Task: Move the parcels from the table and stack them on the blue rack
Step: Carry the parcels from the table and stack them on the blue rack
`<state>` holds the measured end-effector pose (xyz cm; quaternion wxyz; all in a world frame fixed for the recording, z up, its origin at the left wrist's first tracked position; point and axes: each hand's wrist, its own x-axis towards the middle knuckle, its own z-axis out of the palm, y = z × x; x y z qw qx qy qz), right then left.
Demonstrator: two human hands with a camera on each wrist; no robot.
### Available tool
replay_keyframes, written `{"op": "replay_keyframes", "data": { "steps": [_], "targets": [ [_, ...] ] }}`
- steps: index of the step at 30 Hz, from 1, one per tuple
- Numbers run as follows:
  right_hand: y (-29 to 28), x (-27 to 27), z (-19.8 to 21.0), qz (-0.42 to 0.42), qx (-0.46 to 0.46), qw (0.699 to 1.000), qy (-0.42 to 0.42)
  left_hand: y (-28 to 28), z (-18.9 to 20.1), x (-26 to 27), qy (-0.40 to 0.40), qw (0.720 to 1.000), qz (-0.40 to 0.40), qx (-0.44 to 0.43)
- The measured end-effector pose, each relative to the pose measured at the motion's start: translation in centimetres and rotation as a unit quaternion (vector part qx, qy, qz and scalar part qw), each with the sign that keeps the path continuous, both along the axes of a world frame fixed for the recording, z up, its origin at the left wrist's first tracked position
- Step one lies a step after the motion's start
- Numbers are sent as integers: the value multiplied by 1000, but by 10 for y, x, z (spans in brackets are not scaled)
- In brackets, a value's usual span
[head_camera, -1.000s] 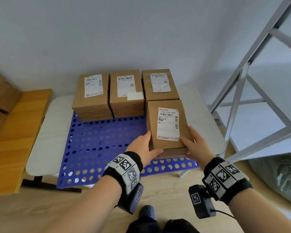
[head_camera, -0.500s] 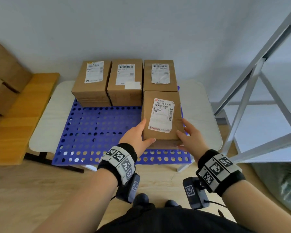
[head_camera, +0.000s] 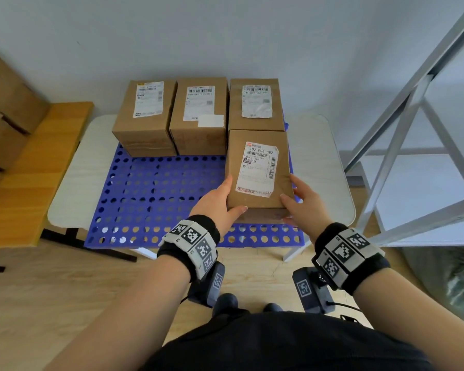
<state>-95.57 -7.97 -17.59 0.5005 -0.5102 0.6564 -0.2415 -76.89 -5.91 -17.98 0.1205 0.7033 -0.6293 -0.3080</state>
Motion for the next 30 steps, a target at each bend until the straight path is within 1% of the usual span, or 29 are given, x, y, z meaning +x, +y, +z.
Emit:
{"op": "replay_keyframes", "data": {
  "steps": [8,12,15,19,22,25,30],
  "targets": [
    [0,1,2,-6,8,1000,1,0,0,0,5,1000,-11,0],
    [1,2,11,-18,13,1000,-2,2,6,1,27,1000,-3,2],
    [0,-2,22,-49,-21,998,19,5,17,3,44,999,21,-20],
    [-4,3,43,-67,-79,995,11,11,33,6,67,994,73,-50],
    [-8,20,56,-37,-103,994,-18,18,49,12,96,986,113,-76],
    [-11,44,64,7,-112,993,-43,30,63,27,100,978,149,-111],
    [0,102,85,66,-118,987,-81,54,84,79,111,964,191,-147]
  ]
}}
